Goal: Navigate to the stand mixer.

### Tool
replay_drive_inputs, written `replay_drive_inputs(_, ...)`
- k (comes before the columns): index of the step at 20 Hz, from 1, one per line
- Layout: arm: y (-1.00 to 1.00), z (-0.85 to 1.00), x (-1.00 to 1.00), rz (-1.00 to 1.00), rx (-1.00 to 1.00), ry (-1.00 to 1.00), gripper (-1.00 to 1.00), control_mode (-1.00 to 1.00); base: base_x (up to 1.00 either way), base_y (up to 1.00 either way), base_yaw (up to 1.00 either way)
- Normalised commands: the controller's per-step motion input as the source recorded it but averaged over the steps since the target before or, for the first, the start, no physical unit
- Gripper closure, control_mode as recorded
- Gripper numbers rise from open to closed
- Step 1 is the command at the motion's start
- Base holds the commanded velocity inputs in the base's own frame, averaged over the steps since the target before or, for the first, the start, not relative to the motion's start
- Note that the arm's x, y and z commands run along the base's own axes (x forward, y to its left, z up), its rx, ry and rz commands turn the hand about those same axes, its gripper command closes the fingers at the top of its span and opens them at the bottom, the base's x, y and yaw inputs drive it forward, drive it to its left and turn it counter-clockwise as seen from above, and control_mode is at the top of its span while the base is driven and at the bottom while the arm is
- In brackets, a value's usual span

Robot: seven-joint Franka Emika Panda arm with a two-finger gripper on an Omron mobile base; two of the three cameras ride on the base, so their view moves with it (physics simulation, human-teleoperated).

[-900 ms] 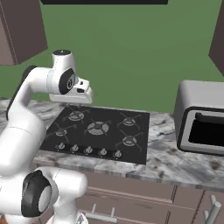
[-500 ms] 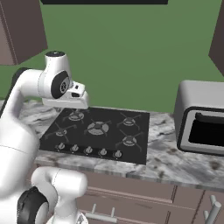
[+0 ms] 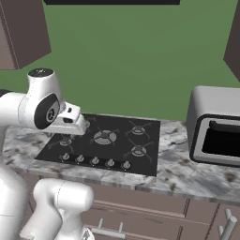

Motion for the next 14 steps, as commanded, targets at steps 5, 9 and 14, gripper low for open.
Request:
replay_drive_inputs(5, 0.00, 0.00, -0.13, 0.00, 0.00, 0.00, -1.00, -1.00, 0.00, 0.00, 0.00)
replay_drive_inputs(9, 0.00, 0.00, 0.00, 0.00, 0.00, 0.00, -1.00, 1.00, -0.44, 0.00, -0.01)
replay_drive_inputs(14, 0.00, 0.00, 0.00, 0.00, 0.00, 0.00, -1.00, 1.00, -1.00, 0.00, -0.04)
